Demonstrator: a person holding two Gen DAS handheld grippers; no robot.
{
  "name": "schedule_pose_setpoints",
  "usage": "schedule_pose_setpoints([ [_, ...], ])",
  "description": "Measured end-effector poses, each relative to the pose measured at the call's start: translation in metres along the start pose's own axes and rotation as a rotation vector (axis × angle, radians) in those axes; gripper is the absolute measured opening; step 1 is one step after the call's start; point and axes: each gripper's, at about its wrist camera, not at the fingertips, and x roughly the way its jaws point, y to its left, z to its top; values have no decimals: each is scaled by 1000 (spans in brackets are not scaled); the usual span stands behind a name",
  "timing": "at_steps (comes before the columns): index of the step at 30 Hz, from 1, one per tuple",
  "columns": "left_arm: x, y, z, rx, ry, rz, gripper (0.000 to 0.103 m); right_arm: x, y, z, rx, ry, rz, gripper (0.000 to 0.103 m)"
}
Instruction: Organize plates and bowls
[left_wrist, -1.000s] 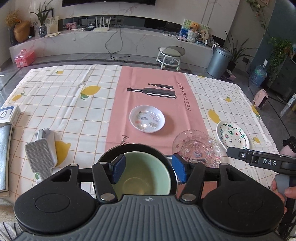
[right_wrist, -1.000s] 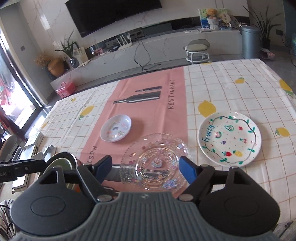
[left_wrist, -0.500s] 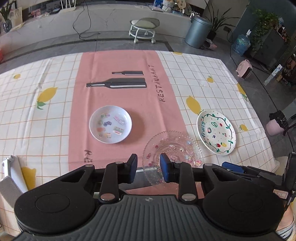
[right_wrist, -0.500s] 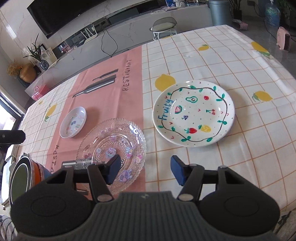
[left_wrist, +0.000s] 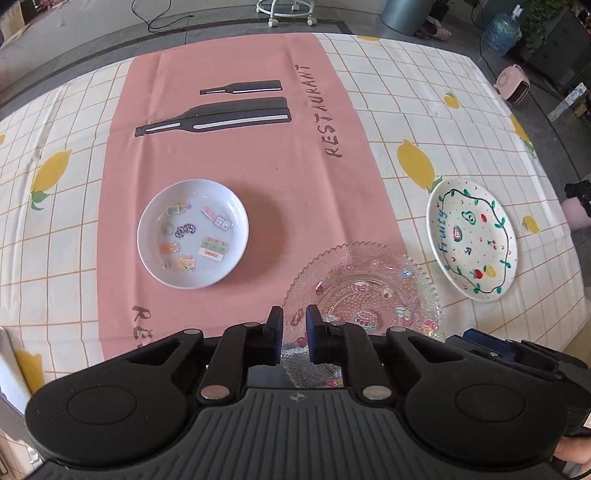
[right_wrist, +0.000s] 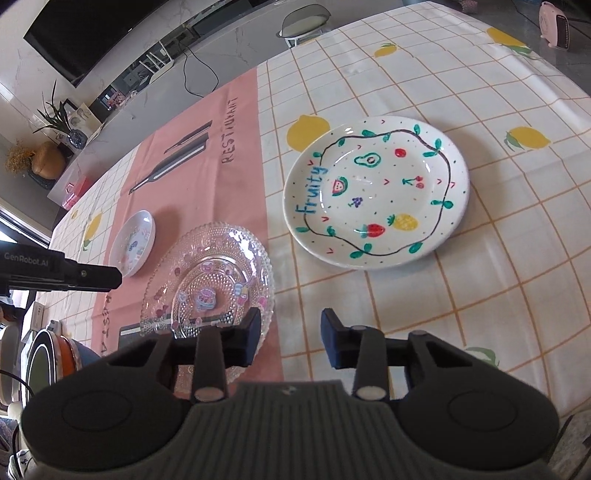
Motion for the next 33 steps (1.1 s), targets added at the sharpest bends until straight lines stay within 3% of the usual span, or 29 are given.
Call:
schedule_pose_setpoints([
  [3, 8, -1, 3, 27, 19, 29, 15, 4, -4, 0, 20, 24, 8, 37],
  [14, 35, 6, 10, -13, 82, -20, 15, 10, -14, 2, 108, 54, 100, 42],
  [21, 45, 2, 9, -1, 82, 8, 15, 17, -15, 5, 153, 71, 156, 41],
  [24, 47, 3, 9, -22, 78, -2, 17, 19, -15, 7, 162, 74, 156, 33],
  [27, 46, 1, 8, -18, 67, 7, 17, 20, -16, 8, 170, 76, 163, 14],
  [33, 39, -4, 3, 3, 53, 27, 16, 18, -16, 10, 180, 48, 164, 10],
])
